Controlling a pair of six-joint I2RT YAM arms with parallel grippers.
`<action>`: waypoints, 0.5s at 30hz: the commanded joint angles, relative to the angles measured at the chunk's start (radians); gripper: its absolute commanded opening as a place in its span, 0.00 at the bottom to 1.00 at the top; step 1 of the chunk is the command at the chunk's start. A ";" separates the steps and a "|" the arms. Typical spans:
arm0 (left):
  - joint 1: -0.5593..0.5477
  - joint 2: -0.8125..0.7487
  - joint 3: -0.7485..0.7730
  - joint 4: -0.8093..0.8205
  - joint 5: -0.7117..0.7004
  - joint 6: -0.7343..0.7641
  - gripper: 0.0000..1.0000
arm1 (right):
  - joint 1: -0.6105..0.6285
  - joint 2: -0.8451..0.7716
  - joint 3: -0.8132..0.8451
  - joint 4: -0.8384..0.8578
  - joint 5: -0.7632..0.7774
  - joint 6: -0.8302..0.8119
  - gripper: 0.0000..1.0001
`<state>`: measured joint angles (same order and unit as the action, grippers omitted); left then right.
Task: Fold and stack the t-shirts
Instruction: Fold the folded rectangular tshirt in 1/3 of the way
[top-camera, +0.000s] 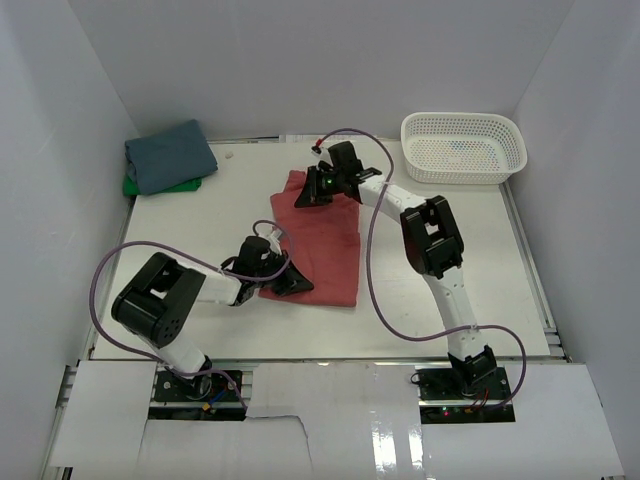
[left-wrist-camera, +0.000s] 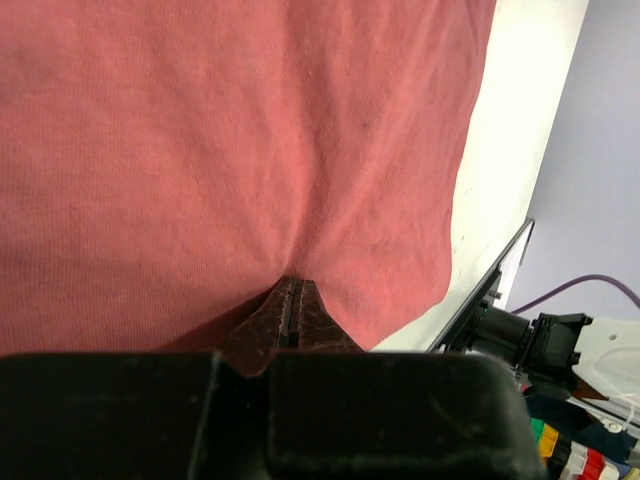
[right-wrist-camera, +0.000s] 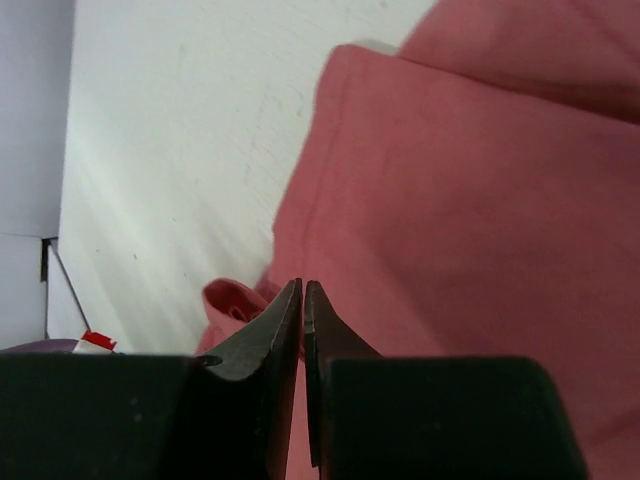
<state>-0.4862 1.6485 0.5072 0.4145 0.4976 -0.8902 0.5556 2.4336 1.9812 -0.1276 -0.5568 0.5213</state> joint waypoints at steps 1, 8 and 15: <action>-0.063 -0.078 -0.033 -0.043 -0.088 -0.065 0.00 | -0.025 -0.180 -0.053 -0.082 0.055 -0.084 0.11; -0.158 -0.029 0.043 -0.045 -0.105 -0.113 0.00 | -0.036 -0.558 -0.412 -0.104 0.139 -0.168 0.12; -0.187 -0.097 0.135 -0.117 -0.070 -0.144 0.34 | -0.036 -0.815 -0.721 -0.199 0.136 -0.176 0.49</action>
<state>-0.6662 1.6375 0.5957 0.3454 0.4168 -1.0122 0.5148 1.6672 1.3643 -0.2466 -0.4385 0.3740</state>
